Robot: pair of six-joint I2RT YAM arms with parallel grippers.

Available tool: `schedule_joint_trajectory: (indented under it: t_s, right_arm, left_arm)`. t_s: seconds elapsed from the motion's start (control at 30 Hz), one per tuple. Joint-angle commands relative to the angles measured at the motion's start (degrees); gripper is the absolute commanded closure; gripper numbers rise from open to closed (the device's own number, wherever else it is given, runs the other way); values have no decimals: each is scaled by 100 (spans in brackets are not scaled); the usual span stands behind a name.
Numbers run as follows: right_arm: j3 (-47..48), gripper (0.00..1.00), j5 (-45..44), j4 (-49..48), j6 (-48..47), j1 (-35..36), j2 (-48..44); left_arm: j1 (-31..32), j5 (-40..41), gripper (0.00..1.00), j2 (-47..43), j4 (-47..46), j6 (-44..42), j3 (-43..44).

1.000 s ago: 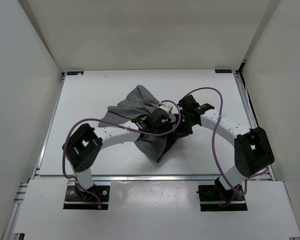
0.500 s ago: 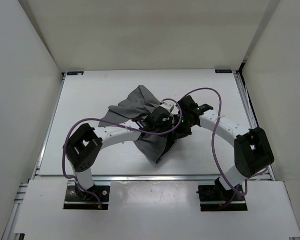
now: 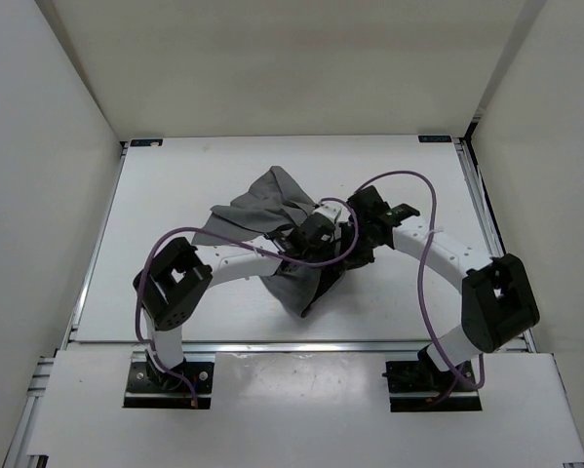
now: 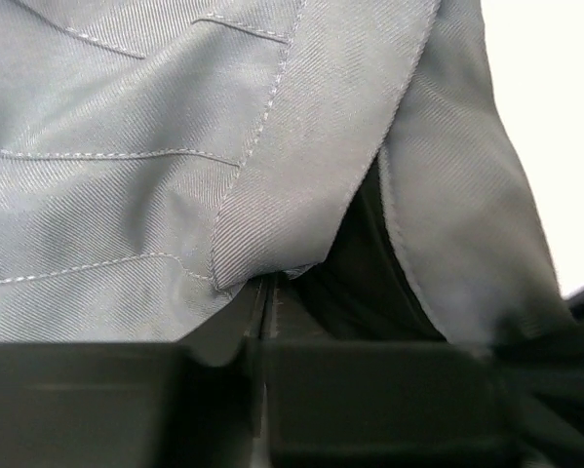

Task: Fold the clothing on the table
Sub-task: Flatten the skirt out

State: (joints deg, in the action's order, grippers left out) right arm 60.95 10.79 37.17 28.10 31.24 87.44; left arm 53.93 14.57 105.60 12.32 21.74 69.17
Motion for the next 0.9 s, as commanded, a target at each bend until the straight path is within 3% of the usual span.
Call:
schedule_joint_trajectory:
  t_s: [0.0,0.3,0.53,0.73,0.87]
  right_arm:
    - [-57,99,143,-69,20,-31,-262]
    - [-355,100,126,-17,-181,-636,-491]
    - [-365,100,152,97,-375,-1103,-666]
    - [39,100,-401,431,-533,-1155,-781]
    - [696,100,-657,581,-717,-1497,-991]
  left_arm:
    - [-93,257,100,-153,-80,-178,149]
    - [-786,379,100,-1505,552,-574,-87]
    - [-1393,679,100,-2727,964,-767,-1009]
    - [-1552,890,100,-3150,1782,-838,-853]
    - [-2052,592,100,-3379,2046,-952,-222]
